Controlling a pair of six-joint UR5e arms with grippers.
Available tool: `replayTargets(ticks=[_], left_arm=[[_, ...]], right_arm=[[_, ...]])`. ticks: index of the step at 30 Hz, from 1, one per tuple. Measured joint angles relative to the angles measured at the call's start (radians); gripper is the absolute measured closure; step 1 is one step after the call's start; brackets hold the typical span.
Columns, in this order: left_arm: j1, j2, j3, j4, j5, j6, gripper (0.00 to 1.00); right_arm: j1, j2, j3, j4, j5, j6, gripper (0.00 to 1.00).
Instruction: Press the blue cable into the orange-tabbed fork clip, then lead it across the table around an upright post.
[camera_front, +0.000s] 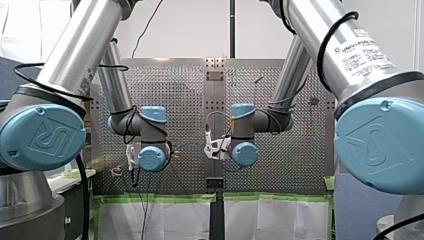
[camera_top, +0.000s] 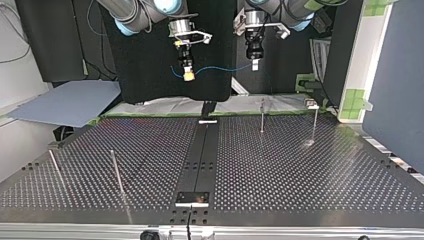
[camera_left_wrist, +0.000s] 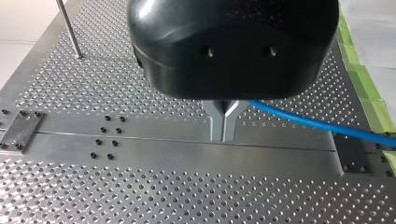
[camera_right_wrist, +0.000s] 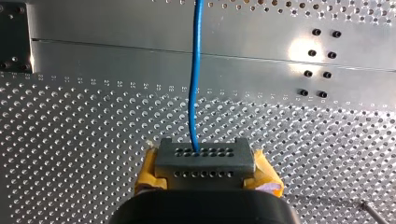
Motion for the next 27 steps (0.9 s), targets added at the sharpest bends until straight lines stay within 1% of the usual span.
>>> replayTargets(ticks=[16,18,23,27], left_arm=[[0.000,0.000,-0.001,0.000,0.000,0.001,1.00],[0.000,0.000,-0.001,0.000,0.000,0.001,1.00],[0.000,0.000,-0.001,0.000,0.000,0.001,1.00],[0.000,0.000,-0.002,0.000,0.000,0.002,1.00]], right_arm=[[-0.001,0.003,-0.003,0.003,0.000,-0.001,0.99],[-0.001,0.010,-0.008,0.010,0.001,-0.002,0.99],[-0.001,0.049,-0.014,0.044,0.001,-0.003,0.99],[-0.001,0.082,-0.015,0.053,0.001,-0.003,0.99]])
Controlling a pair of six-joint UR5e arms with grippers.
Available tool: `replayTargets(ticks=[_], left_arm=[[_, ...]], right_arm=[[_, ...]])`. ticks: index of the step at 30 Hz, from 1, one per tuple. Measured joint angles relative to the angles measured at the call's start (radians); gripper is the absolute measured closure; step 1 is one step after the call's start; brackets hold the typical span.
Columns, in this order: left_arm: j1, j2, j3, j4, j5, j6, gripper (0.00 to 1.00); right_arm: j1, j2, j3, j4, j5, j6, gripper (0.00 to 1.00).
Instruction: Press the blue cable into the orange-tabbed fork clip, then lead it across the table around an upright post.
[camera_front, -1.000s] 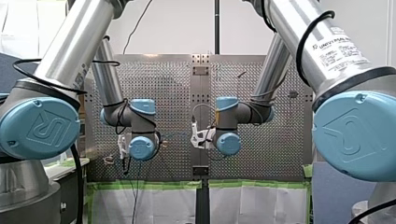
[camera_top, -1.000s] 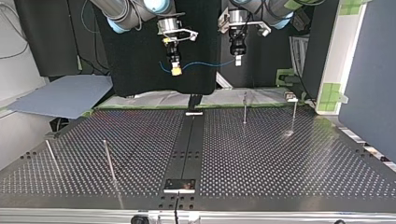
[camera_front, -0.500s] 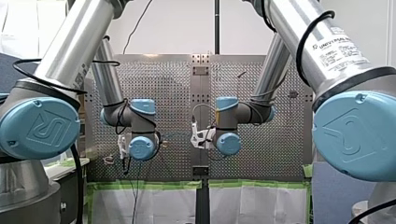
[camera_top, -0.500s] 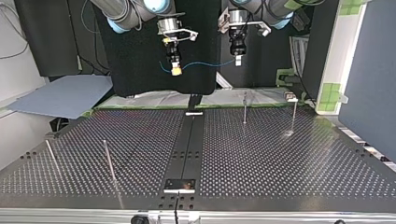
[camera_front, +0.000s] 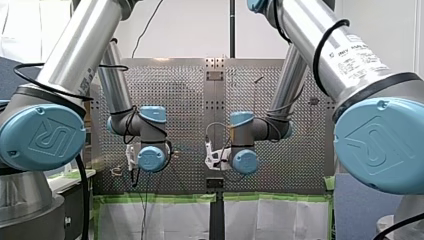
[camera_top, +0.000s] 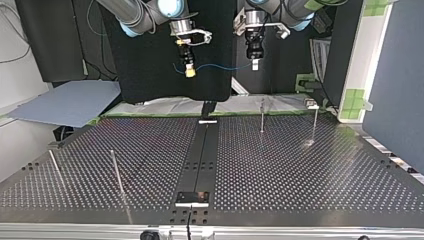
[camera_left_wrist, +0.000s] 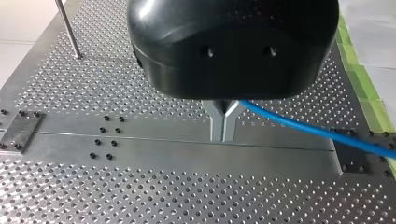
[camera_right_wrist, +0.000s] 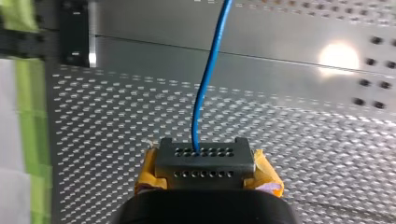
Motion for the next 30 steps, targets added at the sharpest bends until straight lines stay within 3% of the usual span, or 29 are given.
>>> replayTargets(ticks=[12,22,30], left_arm=[[0.001,-0.002,-0.002,-0.001,0.001,0.002,1.00],[0.016,-0.077,-0.027,-0.036,0.066,0.078,1.00],[0.017,-0.093,-0.028,-0.037,0.072,0.100,1.00]], right_arm=[[0.000,0.022,0.000,0.002,0.000,0.000,0.99],[0.000,0.022,0.000,0.002,0.000,0.000,0.99],[0.000,0.022,0.000,0.002,0.000,0.000,0.99]])
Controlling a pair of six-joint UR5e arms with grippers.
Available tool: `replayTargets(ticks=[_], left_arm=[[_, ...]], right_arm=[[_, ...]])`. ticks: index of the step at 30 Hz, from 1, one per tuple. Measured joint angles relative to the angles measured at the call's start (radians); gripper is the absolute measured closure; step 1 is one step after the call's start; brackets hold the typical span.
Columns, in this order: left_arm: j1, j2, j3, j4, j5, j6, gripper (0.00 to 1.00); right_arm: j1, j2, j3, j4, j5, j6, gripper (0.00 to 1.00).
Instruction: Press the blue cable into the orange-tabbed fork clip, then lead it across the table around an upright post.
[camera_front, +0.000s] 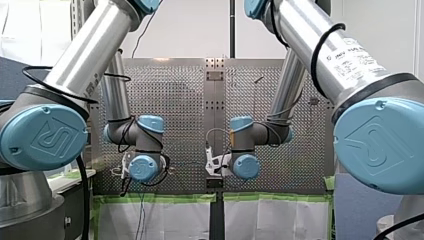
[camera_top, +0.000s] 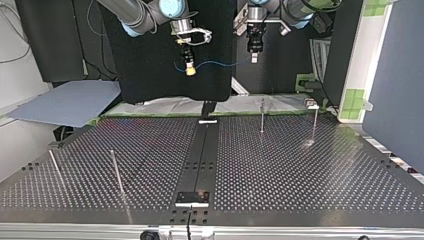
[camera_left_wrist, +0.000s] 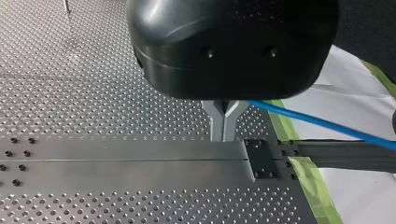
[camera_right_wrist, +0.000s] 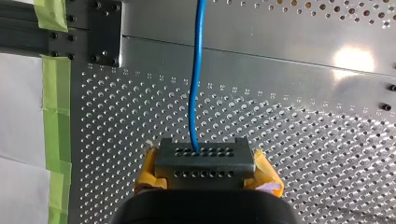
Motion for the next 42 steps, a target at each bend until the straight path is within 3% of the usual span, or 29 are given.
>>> replayTargets(ticks=[8,12,18,23,26,33,42], left_arm=[[0.000,0.000,0.000,0.000,0.000,0.001,1.00],[-0.004,0.002,0.007,-0.005,0.003,-0.003,1.00],[-0.014,0.042,0.027,-0.046,0.001,-0.044,1.00],[-0.005,0.094,0.047,-0.098,0.019,-0.096,1.00],[0.002,0.124,0.054,-0.116,0.027,-0.126,1.00],[0.024,0.172,0.069,-0.128,0.030,-0.188,1.00],[0.056,0.119,0.100,-0.129,0.028,-0.260,1.00]], right_arm=[[0.000,0.000,-0.001,0.001,0.000,0.000,0.99],[-0.010,-0.017,-0.017,0.017,0.017,0.004,0.99],[-0.017,-0.061,-0.061,0.061,0.048,0.039,0.99],[-0.033,-0.115,-0.111,0.115,0.010,0.091,0.99],[-0.045,-0.147,-0.133,0.147,-0.016,0.111,0.99],[-0.065,-0.189,-0.170,0.191,-0.054,0.132,0.99],[-0.056,-0.161,-0.204,0.195,-0.093,0.142,0.99]])
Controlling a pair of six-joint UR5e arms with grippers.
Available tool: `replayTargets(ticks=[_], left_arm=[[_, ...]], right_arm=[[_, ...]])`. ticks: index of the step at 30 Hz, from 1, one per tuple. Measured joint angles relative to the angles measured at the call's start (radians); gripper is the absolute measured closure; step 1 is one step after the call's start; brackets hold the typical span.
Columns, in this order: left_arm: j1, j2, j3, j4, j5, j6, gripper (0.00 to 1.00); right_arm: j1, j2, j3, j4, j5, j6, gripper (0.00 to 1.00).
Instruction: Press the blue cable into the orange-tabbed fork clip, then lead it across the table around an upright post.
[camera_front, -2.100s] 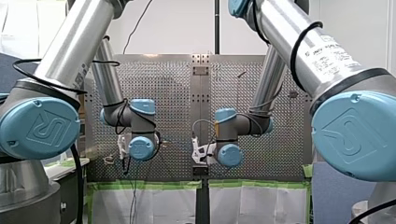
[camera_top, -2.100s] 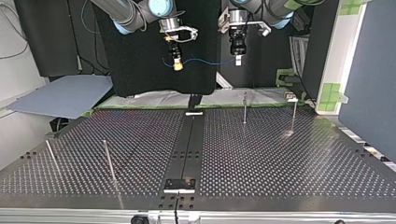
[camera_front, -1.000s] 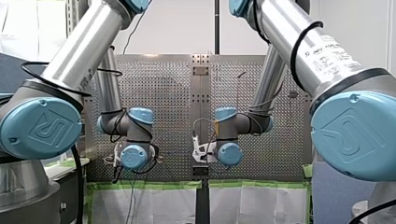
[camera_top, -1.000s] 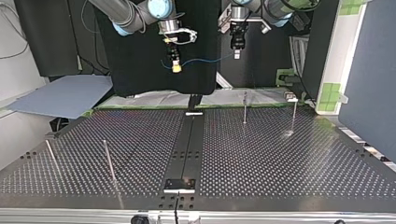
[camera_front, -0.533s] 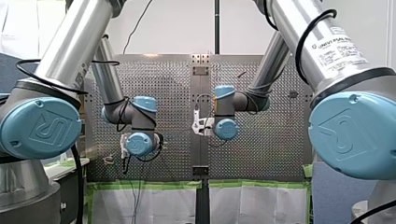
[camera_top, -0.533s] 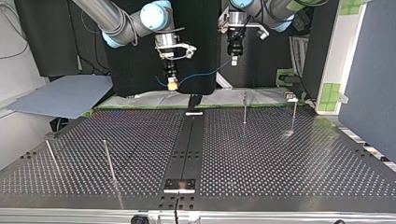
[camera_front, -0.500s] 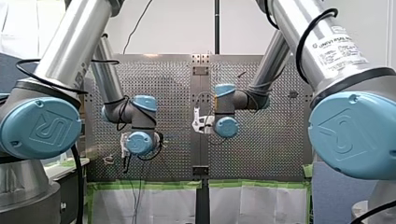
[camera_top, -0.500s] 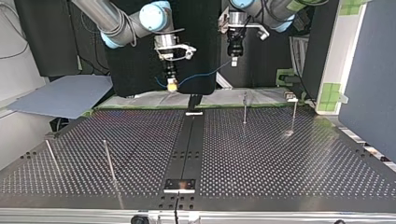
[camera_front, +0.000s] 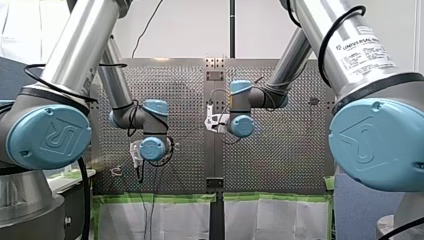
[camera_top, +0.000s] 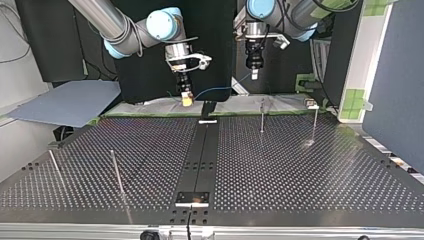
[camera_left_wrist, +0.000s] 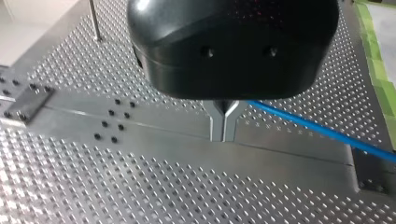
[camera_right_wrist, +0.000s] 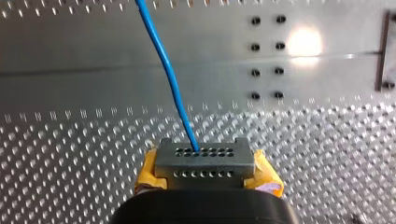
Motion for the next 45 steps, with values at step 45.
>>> replayTargets(ticks=[45], left_arm=[[0.363,-0.246,0.138,-0.017,0.193,-0.005,1.00]], right_arm=[[0.016,0.380,-0.273,0.057,-0.105,0.050,0.99]])
